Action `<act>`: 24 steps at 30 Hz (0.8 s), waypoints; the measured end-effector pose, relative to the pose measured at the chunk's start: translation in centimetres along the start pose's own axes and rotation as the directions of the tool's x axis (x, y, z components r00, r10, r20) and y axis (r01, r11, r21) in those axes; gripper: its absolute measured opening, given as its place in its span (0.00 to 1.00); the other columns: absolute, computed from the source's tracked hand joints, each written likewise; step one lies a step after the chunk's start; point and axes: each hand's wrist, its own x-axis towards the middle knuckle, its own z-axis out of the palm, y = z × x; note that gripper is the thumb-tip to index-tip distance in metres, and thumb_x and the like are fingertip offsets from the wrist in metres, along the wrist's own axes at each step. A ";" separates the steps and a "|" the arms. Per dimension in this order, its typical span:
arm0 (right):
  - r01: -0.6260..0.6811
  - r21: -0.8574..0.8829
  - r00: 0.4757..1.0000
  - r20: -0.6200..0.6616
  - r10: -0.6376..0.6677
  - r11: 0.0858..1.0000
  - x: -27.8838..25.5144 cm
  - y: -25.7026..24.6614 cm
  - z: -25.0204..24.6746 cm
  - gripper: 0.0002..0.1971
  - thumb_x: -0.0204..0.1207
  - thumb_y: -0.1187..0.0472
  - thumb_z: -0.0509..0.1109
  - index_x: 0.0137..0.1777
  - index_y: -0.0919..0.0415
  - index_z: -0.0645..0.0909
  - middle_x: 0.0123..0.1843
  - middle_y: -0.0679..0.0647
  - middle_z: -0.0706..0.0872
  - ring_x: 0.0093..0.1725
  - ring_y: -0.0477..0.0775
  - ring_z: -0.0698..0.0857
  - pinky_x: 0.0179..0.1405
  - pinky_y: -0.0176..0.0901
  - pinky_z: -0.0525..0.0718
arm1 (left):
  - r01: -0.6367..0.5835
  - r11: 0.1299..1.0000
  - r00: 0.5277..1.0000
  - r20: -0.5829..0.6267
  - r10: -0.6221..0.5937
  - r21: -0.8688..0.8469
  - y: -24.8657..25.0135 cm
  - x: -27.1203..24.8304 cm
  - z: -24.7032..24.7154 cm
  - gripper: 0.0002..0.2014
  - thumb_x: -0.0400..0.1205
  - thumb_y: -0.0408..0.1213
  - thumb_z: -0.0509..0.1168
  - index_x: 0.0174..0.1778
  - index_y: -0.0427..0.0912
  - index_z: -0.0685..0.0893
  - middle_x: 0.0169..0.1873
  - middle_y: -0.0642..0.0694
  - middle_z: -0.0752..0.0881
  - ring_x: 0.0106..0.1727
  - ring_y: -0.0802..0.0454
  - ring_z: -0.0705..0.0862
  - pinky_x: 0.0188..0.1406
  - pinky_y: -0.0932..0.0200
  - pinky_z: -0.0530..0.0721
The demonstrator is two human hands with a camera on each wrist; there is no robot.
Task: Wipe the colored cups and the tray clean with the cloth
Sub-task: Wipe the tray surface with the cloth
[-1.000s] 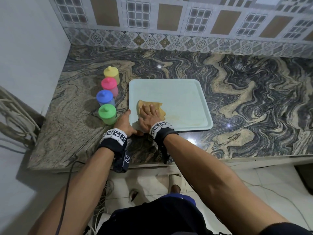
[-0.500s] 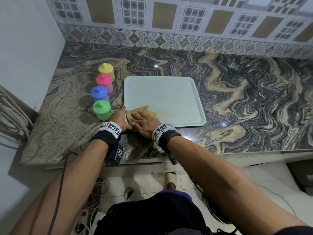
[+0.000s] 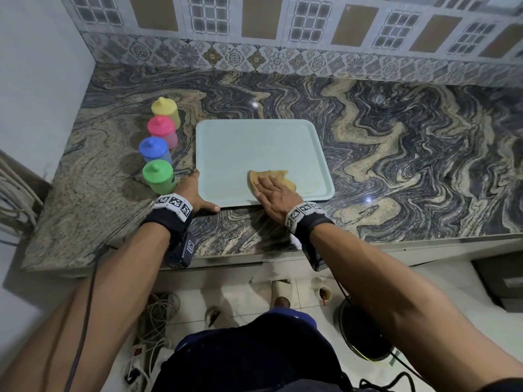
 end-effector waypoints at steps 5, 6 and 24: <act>-0.139 -0.029 0.989 0.055 0.141 0.990 -1.8 2.9 -1.5 0.33 0.89 0.49 0.31 0.88 0.66 0.49 0.90 0.58 0.53 0.89 0.55 0.45 0.88 0.52 0.39 | 0.011 1.000 1.000 0.022 -0.011 0.003 1.1 -0.8 -0.7 0.62 0.43 0.59 0.85 0.73 0.39 0.70 0.67 0.36 0.81 0.69 0.37 0.78 0.68 0.45 0.78; -0.180 -0.003 0.981 0.069 0.180 0.984 -1.9 3.6 -1.4 0.29 0.92 0.51 0.36 0.88 0.66 0.49 0.90 0.59 0.53 0.89 0.56 0.45 0.88 0.52 0.39 | 0.017 1.000 1.000 0.020 -0.017 0.004 1.2 -0.9 -0.7 0.59 0.47 0.54 0.87 0.73 0.37 0.70 0.67 0.36 0.81 0.70 0.36 0.78 0.68 0.46 0.78; -0.610 -0.106 0.792 -0.053 0.608 0.785 -4.4 3.3 -2.8 0.29 0.86 0.43 0.54 0.69 0.68 0.77 0.67 0.68 0.82 0.68 0.69 0.81 0.70 0.60 0.77 | 0.016 0.998 1.000 -0.004 -0.017 -0.059 2.1 -1.8 -0.8 0.52 0.57 0.40 0.88 0.75 0.33 0.70 0.68 0.35 0.81 0.67 0.38 0.81 0.65 0.52 0.78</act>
